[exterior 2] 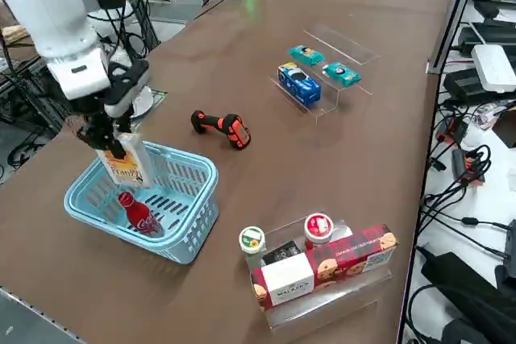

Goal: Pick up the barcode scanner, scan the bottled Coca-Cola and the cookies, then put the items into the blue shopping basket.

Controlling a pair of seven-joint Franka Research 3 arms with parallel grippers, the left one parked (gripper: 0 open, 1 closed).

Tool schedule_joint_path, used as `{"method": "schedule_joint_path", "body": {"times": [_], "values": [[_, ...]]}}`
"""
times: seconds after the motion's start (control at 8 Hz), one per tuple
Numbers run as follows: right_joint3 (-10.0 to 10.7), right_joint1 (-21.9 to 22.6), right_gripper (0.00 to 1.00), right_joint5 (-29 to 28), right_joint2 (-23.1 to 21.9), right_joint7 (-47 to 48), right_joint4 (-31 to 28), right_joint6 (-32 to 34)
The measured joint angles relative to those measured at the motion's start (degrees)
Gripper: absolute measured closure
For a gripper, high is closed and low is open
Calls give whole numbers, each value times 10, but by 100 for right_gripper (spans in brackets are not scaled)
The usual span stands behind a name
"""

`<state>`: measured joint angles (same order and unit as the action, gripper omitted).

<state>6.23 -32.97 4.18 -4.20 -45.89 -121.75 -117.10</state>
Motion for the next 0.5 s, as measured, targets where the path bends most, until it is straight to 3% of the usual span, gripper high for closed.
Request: {"method": "schedule_joint_path", "body": {"times": [0.5], "values": [[1, -3, 67, -27, 63, 0, -1, -39]]}}
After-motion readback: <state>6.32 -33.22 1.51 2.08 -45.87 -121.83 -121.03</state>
